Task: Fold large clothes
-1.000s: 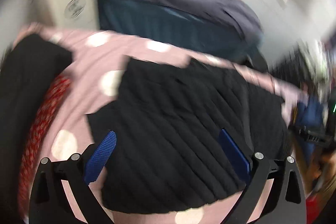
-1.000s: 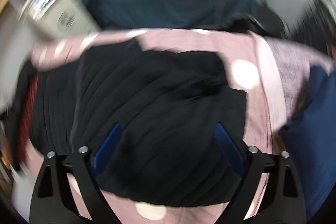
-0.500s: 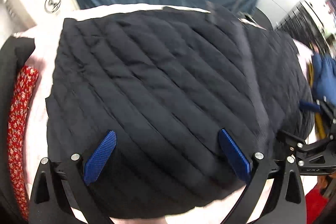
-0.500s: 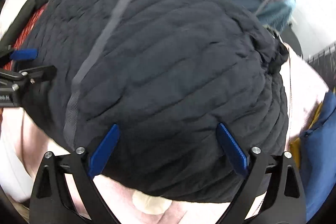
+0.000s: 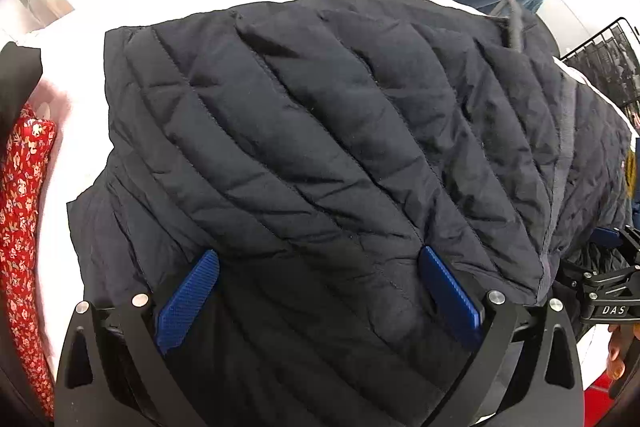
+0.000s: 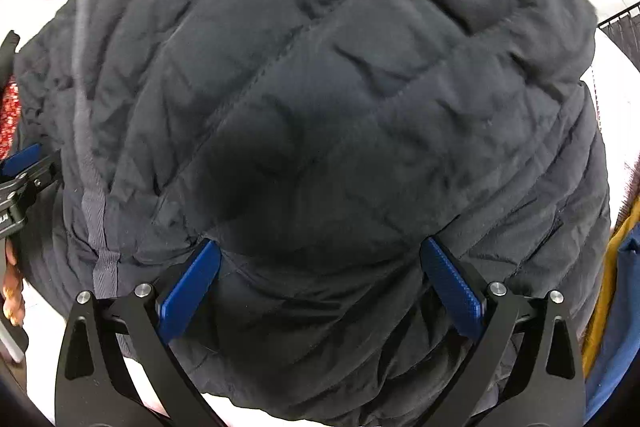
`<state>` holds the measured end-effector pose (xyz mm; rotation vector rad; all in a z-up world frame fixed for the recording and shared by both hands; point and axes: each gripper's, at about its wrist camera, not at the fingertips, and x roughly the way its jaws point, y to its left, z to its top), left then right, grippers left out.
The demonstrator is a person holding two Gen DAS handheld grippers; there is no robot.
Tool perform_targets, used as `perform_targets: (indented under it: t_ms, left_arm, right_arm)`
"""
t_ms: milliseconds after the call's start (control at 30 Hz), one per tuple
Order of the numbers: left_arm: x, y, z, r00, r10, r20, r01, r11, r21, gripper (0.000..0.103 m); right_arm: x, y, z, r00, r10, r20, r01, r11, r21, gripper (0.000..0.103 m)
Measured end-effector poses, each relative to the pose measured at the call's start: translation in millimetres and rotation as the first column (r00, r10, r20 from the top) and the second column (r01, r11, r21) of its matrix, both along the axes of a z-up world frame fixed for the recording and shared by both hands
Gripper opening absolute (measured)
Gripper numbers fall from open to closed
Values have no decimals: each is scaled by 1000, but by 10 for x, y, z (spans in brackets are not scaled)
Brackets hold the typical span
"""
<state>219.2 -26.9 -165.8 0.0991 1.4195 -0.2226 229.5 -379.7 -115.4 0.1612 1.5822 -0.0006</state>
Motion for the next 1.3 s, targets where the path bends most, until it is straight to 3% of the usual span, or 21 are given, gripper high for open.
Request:
perform_targets:
  t_ms: [267,733,1033,1300]
  left_arm:
    - [126,-70,-148,999,-4,-40,5,1000,22,99]
    - [-150,-288,-49,999,-12,38,11,999,40,98]
    - [-596,-211,315,998,-12,67,10,999,30,97]
    - [-1333,220,708,984,-46,170,53,998,-34,97]
  right_arm:
    - [6,100,-31,1000,-14,15,14,1000,-10,99]
    - [-392,37,69,992,-19,124,21,1000,-15,99]
    - [-800,-58,277,984,-64,167,59,998,31,98]
    - [-1690,-373,626,945,-104,311,79,993,92,98]
